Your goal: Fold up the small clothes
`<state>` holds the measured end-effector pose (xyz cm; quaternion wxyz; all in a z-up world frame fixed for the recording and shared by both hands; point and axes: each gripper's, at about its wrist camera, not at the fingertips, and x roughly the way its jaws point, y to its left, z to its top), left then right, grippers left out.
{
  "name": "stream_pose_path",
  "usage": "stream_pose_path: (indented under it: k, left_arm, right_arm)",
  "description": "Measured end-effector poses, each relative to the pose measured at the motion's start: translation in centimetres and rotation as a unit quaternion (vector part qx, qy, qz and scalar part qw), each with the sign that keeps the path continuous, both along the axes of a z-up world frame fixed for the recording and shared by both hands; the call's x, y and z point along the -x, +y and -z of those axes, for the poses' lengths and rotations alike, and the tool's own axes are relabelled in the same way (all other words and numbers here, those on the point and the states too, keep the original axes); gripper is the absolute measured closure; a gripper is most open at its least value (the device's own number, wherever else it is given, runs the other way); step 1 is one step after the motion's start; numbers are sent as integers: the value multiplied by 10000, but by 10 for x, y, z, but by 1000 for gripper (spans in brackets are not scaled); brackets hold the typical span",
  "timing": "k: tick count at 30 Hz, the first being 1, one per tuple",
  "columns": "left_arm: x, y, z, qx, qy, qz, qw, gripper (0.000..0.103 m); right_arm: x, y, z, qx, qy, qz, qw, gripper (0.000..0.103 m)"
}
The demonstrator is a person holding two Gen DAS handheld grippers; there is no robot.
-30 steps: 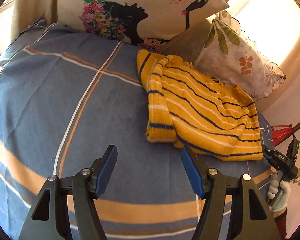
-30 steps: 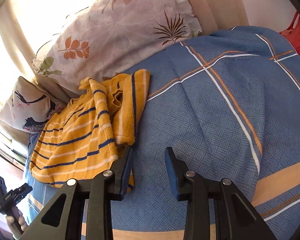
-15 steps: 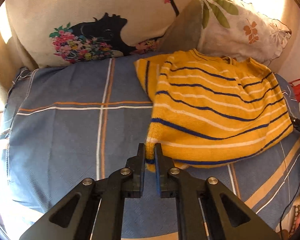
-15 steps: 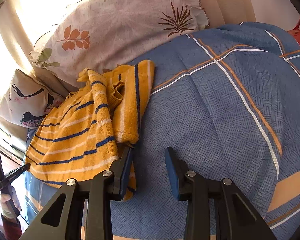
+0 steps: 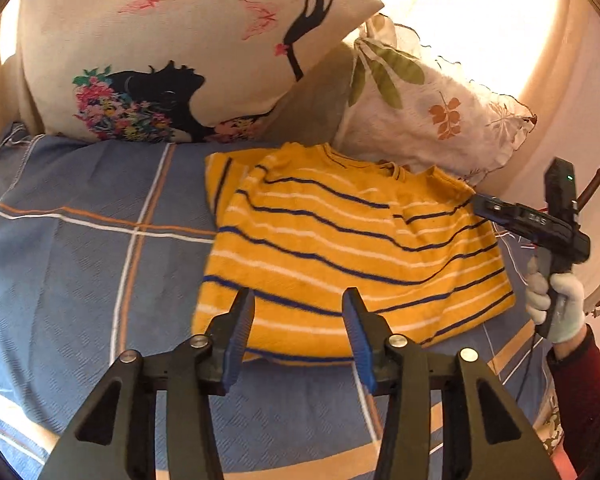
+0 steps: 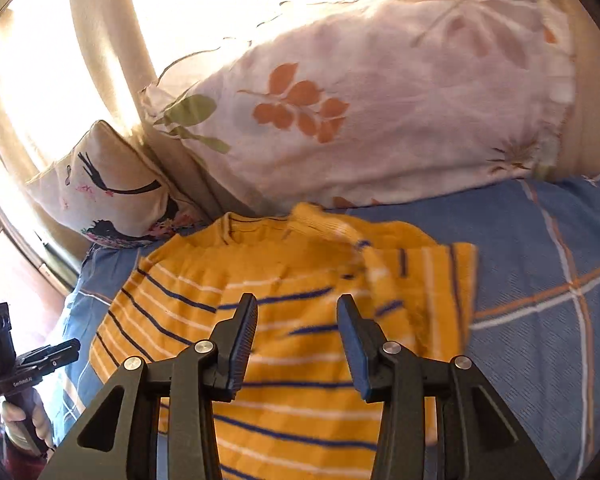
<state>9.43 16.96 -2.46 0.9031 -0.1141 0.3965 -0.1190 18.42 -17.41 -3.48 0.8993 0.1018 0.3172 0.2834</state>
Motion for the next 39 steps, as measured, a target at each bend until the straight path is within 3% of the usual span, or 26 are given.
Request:
stream_pose_path:
  k: [3, 6, 10, 12, 16, 20, 26, 28, 33, 37, 39]
  left_arm:
    - [-16, -6, 12, 20, 171, -165, 9997, 56]
    - [-20, 6, 21, 395, 371, -367, 9979, 56]
    - [-7, 26, 24, 641, 325, -510, 9961, 56]
    - [-3, 34, 25, 740, 335, -584, 9950, 56]
    - [4, 43, 27, 969, 328, -652, 9926, 53]
    - [14, 47, 31, 1281, 356, -633, 9891, 49]
    - [31, 47, 38, 1691, 411, -656, 9826, 47]
    - [37, 47, 40, 1853, 396, -672, 9796, 42]
    - [43, 49, 54, 2558, 469, -653, 9634, 33]
    - [43, 44, 65, 3074, 434, -590, 9488, 20]
    - [38, 42, 71, 3296, 486, -632, 9407, 20]
  right_arm:
    - [-46, 25, 9, 187, 359, -106, 9991, 58]
    - [-87, 11, 21, 580, 491, 872, 9933, 59]
    - [-108, -38, 32, -371, 793, 1533, 9843, 61]
    - [-105, -49, 32, -355, 805, 1778, 9801, 58]
    - [-83, -75, 27, -834, 816, 1703, 9785, 57]
    - [-49, -99, 26, -925, 822, 1568, 9799, 52]
    - [19, -136, 42, -1296, 914, 1358, 9780, 48]
    - [36, -148, 50, -1417, 997, 1251, 9769, 44]
    - [63, -152, 80, -1795, 1426, 929, 9689, 42]
    - [87, -141, 92, -2316, 1452, 578, 9602, 42]
    - [94, -130, 95, -2358, 1500, 444, 9591, 38]
